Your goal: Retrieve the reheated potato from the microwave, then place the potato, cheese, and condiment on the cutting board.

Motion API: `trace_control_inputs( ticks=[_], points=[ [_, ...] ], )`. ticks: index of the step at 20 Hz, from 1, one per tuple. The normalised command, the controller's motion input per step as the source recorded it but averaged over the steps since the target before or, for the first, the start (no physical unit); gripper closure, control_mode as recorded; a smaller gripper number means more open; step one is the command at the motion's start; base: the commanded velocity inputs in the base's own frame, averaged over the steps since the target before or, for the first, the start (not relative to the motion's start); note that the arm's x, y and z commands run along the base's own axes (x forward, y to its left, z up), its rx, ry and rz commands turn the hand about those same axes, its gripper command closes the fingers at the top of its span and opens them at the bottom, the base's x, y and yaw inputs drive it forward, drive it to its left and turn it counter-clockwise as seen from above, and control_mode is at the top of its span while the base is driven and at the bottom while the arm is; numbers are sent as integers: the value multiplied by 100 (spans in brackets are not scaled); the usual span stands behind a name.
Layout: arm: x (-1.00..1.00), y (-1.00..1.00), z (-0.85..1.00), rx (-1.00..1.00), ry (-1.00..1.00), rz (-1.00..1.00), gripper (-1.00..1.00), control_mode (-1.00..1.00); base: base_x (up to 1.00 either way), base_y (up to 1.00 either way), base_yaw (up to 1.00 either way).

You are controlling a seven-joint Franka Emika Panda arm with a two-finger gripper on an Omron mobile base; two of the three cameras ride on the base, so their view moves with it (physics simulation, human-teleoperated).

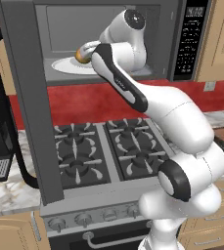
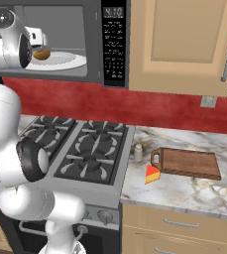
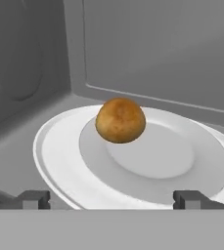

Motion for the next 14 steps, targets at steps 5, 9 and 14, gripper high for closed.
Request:
trace_control_inputs(
  ticks=[5,9,14],
  points=[
    [48,1,-3,-2,0,0,-100,-100,0,0,0],
    [43,14,-3,0,0,0,-100,-100,0,0,0],
    [42,21,-7,0,0,0,-100,-100,0,0,0]
  ],
)
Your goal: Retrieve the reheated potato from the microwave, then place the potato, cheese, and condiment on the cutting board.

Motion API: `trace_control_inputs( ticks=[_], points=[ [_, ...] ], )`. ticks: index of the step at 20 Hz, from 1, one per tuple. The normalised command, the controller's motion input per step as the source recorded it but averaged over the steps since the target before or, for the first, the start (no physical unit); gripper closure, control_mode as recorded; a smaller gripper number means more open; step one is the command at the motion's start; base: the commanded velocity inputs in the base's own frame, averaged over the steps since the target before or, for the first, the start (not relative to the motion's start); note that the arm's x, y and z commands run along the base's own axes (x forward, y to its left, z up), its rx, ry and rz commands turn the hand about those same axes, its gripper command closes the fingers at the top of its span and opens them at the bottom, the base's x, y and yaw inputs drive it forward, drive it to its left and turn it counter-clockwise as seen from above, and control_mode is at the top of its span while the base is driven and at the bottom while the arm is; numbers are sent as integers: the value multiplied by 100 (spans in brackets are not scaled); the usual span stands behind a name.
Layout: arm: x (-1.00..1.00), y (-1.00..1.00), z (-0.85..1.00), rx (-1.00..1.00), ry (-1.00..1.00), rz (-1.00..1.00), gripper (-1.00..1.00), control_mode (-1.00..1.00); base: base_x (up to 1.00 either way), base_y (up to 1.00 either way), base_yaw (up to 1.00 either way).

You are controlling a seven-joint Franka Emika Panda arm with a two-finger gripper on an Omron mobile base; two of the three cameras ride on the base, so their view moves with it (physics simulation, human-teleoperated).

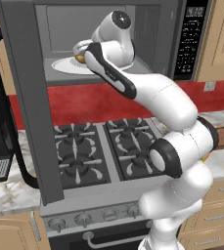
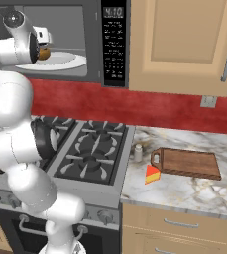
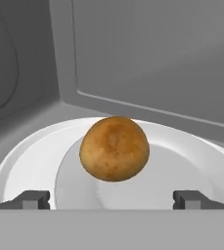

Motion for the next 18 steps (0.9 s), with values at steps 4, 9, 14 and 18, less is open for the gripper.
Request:
trace_control_inputs(
  ticks=[4,9,14,18],
  points=[
    [43,15,-6,0,0,0,-100,-100,0,0,0],
    [36,9,-4,0,2,0,-100,-100,0,0,0],
    [28,15,-3,0,6,0,-100,-100,0,0,0],
    [19,19,-4,0,9,0,-100,-100,0,0,0]
  ],
)
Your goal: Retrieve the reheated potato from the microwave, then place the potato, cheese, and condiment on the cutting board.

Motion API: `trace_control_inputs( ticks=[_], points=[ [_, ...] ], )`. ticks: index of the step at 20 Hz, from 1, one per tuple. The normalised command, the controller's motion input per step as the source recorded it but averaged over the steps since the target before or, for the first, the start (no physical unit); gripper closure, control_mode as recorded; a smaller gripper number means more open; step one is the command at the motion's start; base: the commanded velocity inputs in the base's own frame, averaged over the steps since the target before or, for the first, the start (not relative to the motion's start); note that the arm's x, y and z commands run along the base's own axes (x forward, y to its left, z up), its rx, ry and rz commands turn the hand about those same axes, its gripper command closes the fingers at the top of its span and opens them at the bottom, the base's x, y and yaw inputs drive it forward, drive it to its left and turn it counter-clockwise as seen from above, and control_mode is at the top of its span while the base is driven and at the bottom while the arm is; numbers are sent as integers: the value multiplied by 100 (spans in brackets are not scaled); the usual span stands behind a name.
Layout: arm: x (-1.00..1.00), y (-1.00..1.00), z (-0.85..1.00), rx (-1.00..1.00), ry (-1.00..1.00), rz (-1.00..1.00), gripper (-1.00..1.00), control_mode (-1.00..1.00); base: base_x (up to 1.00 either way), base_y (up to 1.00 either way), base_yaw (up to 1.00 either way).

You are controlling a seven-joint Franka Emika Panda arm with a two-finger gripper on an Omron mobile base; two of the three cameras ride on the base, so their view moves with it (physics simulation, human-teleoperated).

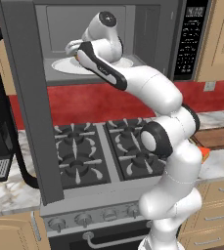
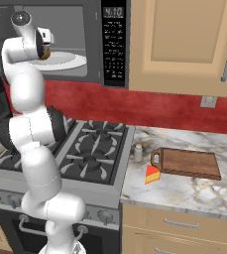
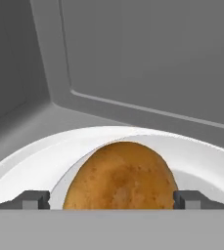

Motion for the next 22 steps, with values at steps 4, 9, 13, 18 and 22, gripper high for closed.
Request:
trace_control_inputs(
  ticks=[4,9,13,18,22],
  points=[
    [16,12,-6,0,9,1,-100,-100,0,0,0],
    [15,4,-6,-1,7,2,-100,-100,0,0,0],
    [2,0,-12,-4,7,3,-100,-100,0,0,0],
    [-7,3,-22,-7,1,3,-100,-100,0,0,0],
    [-4,1,-23,-9,0,1,-100,-100,0,0,0]
  ],
)
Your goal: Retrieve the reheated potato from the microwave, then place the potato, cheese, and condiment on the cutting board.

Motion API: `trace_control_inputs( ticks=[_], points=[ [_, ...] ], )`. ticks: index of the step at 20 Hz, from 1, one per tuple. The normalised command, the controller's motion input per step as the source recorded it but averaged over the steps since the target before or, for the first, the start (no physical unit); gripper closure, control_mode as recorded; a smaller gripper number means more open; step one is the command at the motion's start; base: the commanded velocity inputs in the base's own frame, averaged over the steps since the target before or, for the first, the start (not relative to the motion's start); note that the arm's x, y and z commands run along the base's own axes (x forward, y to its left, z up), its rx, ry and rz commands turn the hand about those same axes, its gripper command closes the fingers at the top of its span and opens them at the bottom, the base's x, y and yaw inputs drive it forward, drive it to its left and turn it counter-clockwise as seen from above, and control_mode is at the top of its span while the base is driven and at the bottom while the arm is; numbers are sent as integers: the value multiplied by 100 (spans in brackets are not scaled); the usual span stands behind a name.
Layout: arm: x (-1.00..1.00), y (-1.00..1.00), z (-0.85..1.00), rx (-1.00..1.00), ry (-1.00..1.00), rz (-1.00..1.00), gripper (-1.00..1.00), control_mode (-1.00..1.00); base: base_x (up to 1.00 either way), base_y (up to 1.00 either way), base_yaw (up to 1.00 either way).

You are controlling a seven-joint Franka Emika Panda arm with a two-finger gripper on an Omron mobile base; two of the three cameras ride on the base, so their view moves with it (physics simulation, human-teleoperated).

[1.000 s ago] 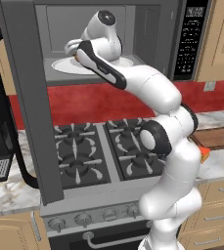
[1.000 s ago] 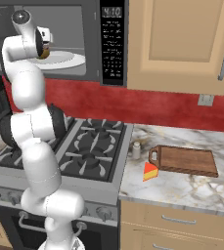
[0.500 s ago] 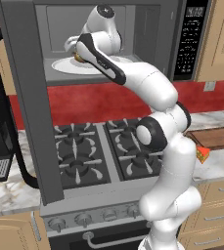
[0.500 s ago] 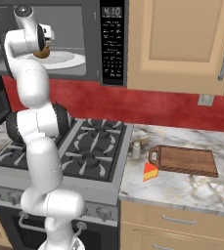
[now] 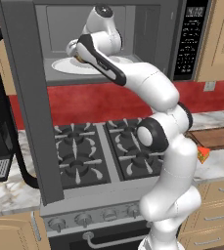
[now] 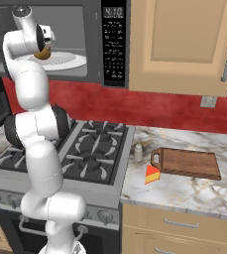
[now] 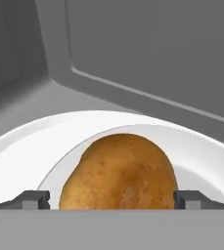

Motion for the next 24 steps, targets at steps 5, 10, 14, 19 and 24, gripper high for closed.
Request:
trace_control_inputs(
  ticks=[5,10,14,19,24],
  points=[
    [10,0,-25,-8,1,0,-100,-100,0,0,0],
    [15,0,-30,-4,2,0,-100,-100,0,0,0],
    [10,0,-18,0,0,0,100,-100,0,0,0],
    [1,0,-5,0,0,0,100,-100,0,0,0],
    [-19,0,-1,0,-2,0,100,-100,0,0,0]
  ],
)
